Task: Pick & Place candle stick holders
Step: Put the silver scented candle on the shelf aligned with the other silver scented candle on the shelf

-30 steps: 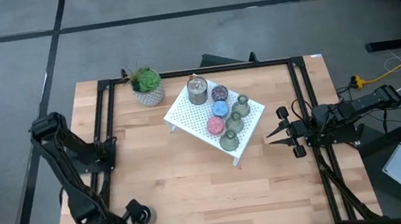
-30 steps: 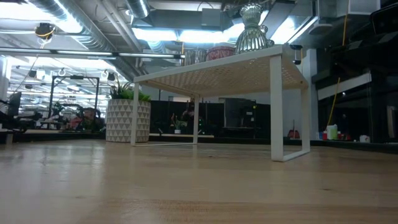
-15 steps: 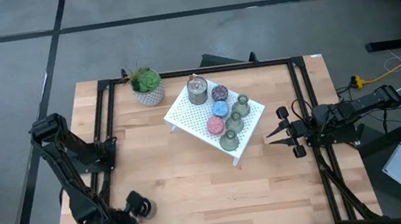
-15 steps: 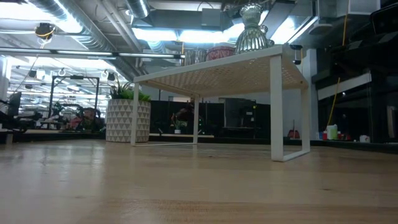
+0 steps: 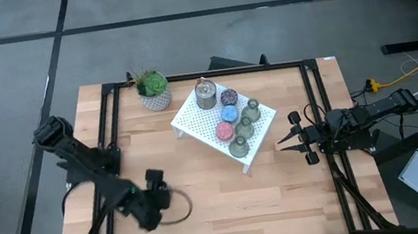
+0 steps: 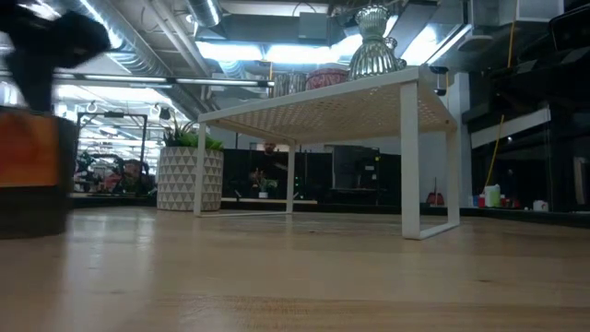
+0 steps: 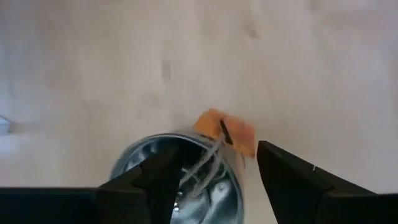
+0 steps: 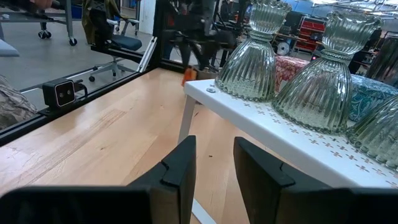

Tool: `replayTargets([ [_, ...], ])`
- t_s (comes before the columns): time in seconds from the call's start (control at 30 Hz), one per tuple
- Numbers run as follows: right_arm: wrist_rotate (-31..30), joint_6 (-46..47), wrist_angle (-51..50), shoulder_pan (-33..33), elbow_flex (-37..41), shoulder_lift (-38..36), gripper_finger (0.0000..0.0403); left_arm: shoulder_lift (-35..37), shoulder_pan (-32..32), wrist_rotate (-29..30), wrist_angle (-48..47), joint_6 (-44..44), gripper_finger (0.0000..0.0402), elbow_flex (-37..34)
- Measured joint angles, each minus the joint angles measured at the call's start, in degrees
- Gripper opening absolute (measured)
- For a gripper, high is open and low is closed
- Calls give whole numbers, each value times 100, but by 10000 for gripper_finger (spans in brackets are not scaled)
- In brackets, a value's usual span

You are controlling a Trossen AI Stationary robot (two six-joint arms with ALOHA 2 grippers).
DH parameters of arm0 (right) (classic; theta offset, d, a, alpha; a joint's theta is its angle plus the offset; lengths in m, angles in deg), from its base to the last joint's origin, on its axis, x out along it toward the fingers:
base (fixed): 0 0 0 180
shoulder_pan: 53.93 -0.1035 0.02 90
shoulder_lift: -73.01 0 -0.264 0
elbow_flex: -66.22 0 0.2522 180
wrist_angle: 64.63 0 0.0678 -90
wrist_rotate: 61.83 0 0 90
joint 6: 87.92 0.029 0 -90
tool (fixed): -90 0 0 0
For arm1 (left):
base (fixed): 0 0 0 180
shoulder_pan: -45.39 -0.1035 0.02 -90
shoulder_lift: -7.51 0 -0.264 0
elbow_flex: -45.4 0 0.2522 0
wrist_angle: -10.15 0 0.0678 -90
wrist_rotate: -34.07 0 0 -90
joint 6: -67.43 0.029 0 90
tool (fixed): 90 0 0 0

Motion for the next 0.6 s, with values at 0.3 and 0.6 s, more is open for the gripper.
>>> replayTargets([
  [0.3,0,0,-1,0,1,0,112,310,-1662,-1443,176,932,204,742],
  [0.6,0,0,-1,0,1,-1,112,122,-1394,-1283,2,883,203,786],
])
